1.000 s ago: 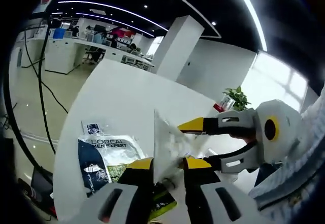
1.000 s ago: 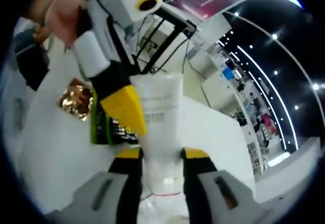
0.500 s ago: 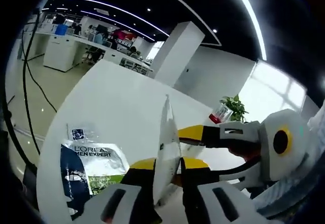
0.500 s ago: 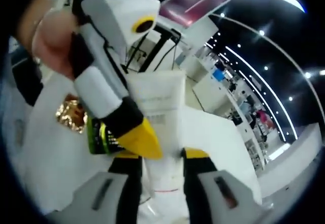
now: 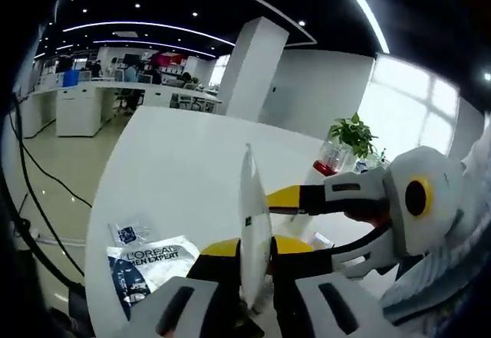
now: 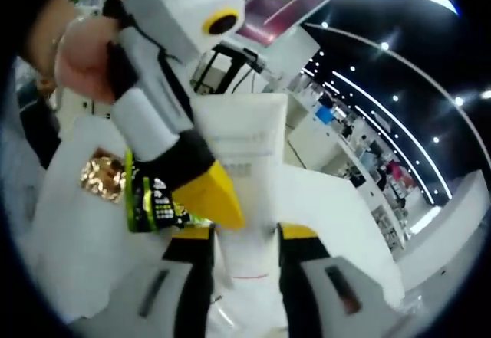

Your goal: Arrange the skincare products in the storage area until every visible bottle or jar stands upright without overlapping.

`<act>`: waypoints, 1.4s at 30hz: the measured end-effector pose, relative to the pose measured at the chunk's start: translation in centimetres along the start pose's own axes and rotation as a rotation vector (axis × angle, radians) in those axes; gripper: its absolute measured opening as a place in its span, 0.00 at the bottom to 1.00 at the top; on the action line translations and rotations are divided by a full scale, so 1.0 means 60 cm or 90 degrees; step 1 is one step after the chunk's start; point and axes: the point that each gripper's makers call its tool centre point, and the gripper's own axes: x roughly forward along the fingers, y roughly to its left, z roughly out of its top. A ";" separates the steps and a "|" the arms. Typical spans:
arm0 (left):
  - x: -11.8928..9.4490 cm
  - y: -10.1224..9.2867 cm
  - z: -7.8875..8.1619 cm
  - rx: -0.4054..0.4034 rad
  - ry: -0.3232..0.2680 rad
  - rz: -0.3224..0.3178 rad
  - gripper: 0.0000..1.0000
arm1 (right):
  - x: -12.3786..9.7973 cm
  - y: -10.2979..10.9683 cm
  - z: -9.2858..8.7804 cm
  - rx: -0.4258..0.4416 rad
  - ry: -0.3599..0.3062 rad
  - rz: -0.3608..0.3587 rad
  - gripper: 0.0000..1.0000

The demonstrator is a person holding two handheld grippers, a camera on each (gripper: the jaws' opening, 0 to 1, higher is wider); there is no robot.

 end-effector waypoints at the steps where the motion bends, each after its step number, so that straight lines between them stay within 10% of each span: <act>1: -0.001 0.000 0.001 0.003 0.002 -0.001 0.13 | 0.001 -0.001 -0.011 0.023 0.010 0.003 0.31; 8: -0.004 -0.003 0.011 0.019 0.024 -0.001 0.13 | 0.010 0.002 -0.045 0.201 0.043 0.047 0.28; 18: 0.017 -0.029 0.037 0.116 -0.004 -0.010 0.14 | 0.006 0.015 -0.056 0.269 0.055 0.053 0.27; 42: 0.058 -0.037 0.030 0.175 -0.023 -0.033 0.22 | -0.048 -0.006 -0.064 0.273 0.030 0.025 0.22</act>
